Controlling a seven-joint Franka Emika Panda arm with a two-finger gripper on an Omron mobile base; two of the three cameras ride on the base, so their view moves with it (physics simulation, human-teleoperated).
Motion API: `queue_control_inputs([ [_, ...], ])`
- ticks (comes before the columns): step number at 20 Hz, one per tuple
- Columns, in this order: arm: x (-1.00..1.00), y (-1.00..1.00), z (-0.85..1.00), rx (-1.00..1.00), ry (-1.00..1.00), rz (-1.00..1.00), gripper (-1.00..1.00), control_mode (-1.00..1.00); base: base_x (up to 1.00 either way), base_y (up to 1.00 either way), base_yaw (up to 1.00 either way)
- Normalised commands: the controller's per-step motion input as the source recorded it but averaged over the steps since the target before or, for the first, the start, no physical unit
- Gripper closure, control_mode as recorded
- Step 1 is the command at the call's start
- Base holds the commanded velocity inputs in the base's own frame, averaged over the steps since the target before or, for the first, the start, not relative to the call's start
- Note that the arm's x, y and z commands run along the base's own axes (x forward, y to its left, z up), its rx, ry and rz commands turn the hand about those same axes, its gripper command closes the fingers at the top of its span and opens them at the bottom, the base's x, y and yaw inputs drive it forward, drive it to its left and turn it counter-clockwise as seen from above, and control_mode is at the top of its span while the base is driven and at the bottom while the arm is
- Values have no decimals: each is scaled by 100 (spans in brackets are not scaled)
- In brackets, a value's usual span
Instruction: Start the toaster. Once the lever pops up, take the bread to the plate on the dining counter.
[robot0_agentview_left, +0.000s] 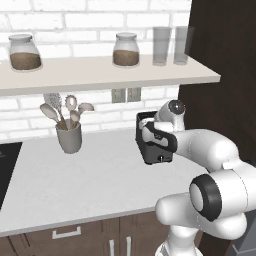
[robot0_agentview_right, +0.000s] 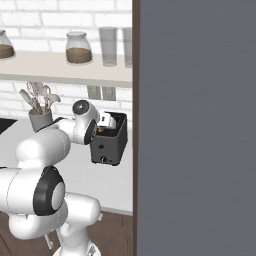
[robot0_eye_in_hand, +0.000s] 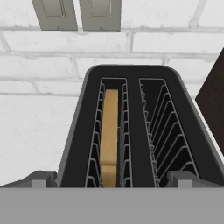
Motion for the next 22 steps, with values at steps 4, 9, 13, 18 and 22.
queue_control_inputs([
  [4,0,0,0,0,0,0,-100,-100,0,0,0],
  [9,0,0,0,0,0,0,-100,-100,0,0,0],
  [13,0,0,0,0,0,0,-100,-100,0,0,0],
  [18,0,0,0,0,0,0,-100,-100,0,0,0],
  [22,0,0,0,0,0,0,-100,-100,0,0,0],
])
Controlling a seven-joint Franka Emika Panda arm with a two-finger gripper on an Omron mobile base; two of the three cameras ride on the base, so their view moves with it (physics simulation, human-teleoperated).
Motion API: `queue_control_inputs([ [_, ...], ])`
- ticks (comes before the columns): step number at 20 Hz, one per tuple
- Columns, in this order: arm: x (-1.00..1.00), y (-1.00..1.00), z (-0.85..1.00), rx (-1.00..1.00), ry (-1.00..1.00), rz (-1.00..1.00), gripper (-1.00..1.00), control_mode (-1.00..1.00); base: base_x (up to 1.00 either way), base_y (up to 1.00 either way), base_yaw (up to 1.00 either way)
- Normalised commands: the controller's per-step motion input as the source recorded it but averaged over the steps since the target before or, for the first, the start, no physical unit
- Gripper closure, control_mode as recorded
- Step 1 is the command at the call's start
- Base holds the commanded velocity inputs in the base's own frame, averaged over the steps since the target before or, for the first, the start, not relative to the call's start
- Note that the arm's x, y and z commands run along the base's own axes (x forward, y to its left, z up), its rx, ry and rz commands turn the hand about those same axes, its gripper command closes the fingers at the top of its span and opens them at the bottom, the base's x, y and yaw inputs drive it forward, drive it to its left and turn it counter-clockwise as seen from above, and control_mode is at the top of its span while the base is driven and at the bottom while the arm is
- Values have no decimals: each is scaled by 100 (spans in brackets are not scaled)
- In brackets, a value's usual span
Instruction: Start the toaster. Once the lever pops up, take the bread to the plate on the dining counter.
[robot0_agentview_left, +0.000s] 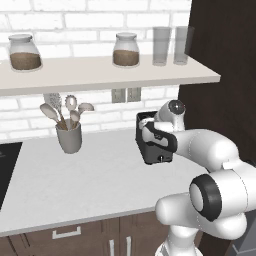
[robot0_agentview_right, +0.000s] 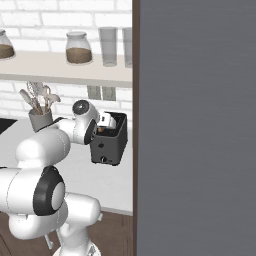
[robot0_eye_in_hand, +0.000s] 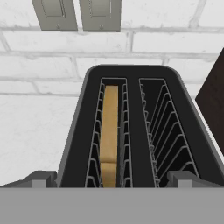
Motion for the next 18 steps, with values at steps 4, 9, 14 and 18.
queue_control_inputs([
  [4,0,0,0,0,0,0,-100,-100,0,0,0],
  [9,0,0,0,0,0,0,-100,-100,0,0,0],
  [14,0,0,0,0,0,0,-100,-100,0,0,0],
  [18,0,0,0,0,0,0,-100,-100,0,0,0],
])
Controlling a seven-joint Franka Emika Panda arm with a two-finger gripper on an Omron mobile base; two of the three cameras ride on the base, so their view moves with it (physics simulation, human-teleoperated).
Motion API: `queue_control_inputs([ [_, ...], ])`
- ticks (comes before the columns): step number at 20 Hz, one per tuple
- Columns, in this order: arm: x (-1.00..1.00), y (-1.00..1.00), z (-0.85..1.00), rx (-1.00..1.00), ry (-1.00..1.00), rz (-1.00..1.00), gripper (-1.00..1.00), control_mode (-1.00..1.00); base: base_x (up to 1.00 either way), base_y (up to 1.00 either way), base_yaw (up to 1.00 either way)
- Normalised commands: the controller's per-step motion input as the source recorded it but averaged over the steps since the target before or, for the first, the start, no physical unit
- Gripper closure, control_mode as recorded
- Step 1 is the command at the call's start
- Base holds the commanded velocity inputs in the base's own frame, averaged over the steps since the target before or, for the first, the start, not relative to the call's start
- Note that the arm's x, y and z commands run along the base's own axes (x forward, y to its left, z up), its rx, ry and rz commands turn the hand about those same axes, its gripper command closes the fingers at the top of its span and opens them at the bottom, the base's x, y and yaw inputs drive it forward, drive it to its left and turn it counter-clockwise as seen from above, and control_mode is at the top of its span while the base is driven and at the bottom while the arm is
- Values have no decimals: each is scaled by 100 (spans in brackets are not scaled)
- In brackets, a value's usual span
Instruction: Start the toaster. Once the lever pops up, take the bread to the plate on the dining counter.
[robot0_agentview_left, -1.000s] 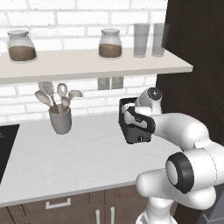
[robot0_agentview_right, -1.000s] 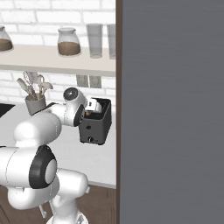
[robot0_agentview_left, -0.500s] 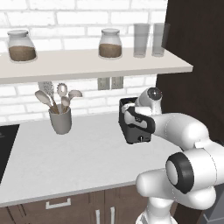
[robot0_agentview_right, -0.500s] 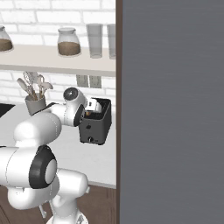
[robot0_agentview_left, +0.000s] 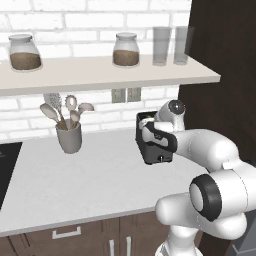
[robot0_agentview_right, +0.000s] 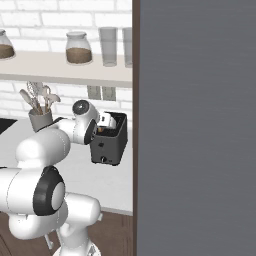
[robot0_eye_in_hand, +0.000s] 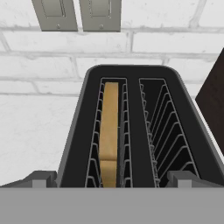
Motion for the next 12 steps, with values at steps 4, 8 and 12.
queue_control_inputs([
  [4,0,0,0,0,0,0,-100,-100,0,0,0],
  [8,0,0,0,0,0,0,-100,-100,0,0,0],
  [12,0,0,0,0,0,0,-100,-100,0,0,0],
])
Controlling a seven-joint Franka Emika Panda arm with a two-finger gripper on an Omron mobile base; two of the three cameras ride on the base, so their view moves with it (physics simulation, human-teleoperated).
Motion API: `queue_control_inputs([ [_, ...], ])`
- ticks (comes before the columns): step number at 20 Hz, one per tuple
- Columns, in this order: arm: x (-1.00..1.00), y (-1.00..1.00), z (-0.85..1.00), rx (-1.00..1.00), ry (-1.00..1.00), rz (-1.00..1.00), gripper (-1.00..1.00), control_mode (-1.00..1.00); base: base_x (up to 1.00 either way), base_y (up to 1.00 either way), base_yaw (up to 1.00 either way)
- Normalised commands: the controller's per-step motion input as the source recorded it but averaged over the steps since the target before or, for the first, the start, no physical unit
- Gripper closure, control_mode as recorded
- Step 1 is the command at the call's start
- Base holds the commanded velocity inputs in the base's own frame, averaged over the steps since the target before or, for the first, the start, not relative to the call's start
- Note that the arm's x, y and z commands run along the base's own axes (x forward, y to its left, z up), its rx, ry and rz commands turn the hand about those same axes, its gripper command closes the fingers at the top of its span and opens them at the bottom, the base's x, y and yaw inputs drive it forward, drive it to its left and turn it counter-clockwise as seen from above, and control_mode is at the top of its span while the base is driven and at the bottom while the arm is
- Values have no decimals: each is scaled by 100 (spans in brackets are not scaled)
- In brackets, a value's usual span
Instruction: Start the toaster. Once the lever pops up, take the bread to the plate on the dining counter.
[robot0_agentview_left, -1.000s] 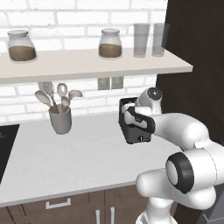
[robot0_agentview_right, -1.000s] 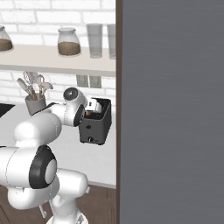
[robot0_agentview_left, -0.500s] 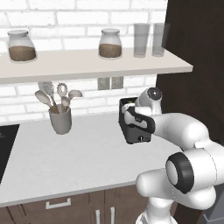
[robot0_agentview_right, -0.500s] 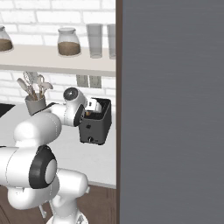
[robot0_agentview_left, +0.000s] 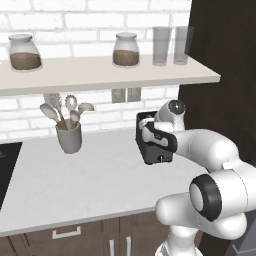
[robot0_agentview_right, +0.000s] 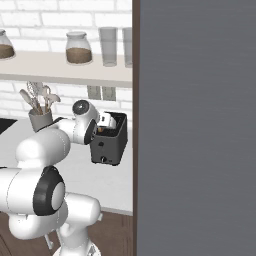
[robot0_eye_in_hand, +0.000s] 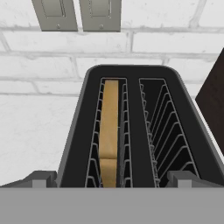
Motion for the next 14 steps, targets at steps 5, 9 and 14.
queue_control_inputs([
  [5,0,0,0,0,0,0,-100,-100,0,0,0],
  [9,0,0,0,0,0,0,-100,-100,0,0,0],
  [14,0,0,0,0,0,0,-100,-100,0,0,0],
])
